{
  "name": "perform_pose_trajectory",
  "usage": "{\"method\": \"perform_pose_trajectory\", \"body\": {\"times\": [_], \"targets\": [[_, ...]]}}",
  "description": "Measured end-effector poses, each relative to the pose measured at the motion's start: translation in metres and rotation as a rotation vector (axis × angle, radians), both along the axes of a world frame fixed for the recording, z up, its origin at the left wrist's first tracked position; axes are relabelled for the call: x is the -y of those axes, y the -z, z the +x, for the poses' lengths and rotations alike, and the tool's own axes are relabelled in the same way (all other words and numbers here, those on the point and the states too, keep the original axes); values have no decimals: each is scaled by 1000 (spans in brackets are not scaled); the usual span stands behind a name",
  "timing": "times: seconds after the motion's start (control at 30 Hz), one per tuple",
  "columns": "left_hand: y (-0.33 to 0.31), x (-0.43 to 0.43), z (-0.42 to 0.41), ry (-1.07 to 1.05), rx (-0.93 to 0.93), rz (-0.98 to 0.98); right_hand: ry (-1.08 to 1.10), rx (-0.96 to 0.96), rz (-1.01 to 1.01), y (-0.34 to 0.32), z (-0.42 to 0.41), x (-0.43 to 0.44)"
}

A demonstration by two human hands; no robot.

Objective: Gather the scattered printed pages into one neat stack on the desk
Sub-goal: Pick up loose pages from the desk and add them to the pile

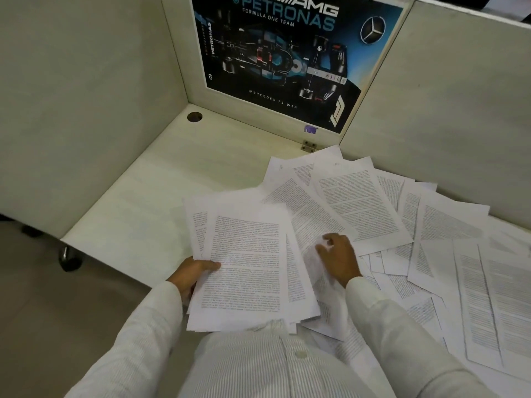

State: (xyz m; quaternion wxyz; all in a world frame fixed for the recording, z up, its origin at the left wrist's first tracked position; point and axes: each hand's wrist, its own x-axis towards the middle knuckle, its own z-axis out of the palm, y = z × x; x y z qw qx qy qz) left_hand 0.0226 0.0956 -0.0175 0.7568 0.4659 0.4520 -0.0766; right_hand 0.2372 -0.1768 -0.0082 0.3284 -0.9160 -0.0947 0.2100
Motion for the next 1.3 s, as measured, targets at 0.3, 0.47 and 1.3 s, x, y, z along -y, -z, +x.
{"method": "perform_pose_trajectory", "body": {"times": [0.3, 0.47, 1.3], "targets": [[0, -7, -5, -2, -93, 86, -124, -110, -238, -10, 64, 0], [6, 25, -5, -168, -26, 71, -310, -30, -434, -5, 37, -7], [-56, 37, 32, 216, 196, 2, -31, -594, 542, -62, -18, 3]]}}
